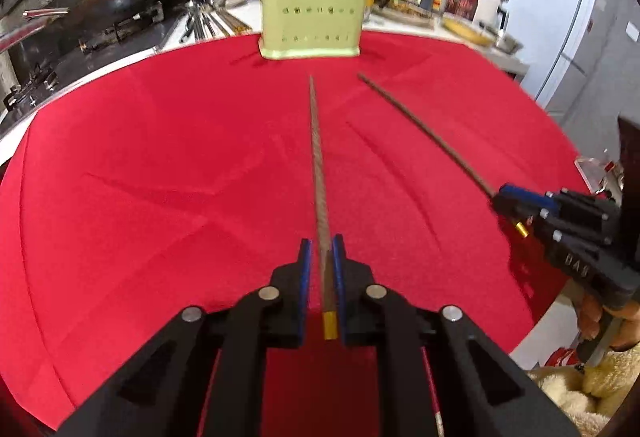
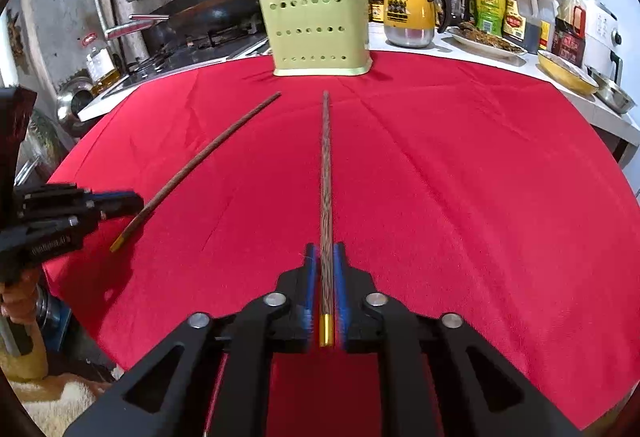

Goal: Organize utensils
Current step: 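Close the right tool on one chopstick while the left tool grasps the other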

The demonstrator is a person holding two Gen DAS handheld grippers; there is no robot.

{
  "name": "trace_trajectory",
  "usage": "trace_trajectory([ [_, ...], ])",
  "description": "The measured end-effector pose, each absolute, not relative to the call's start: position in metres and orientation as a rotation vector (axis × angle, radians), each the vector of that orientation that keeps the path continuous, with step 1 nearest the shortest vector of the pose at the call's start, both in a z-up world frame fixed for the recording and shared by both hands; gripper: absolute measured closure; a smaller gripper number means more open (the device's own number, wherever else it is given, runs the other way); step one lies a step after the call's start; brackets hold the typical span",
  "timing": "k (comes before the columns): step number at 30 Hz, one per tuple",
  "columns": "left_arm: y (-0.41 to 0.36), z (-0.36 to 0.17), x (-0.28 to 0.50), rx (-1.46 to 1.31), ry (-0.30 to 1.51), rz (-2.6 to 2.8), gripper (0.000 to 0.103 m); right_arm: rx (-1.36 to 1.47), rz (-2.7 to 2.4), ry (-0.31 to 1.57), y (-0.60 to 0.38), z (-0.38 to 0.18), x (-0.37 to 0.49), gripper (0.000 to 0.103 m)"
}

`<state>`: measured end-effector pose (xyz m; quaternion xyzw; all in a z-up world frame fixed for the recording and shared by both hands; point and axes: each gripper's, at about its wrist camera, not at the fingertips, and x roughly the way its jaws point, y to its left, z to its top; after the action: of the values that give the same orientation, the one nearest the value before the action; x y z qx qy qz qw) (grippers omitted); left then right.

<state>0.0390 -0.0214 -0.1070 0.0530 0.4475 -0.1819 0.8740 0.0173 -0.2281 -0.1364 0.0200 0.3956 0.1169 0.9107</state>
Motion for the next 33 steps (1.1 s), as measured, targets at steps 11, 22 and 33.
trace_trajectory([
  [11, -0.006, -0.105, 0.035, 0.060, 0.910, -0.347, 0.078, -0.012, 0.216, 0.784, -0.222, -0.140, -0.004, 0.078],
  [22, -0.019, -0.114, 0.020, 0.091, 0.926, -0.421, 0.078, -0.019, 0.183, 0.770, -0.224, -0.141, -0.013, 0.096],
  [33, -0.041, -0.122, 0.013, 0.267, 0.926, -0.320, 0.082, -0.037, 0.188, 0.762, -0.220, -0.141, -0.011, 0.095],
])
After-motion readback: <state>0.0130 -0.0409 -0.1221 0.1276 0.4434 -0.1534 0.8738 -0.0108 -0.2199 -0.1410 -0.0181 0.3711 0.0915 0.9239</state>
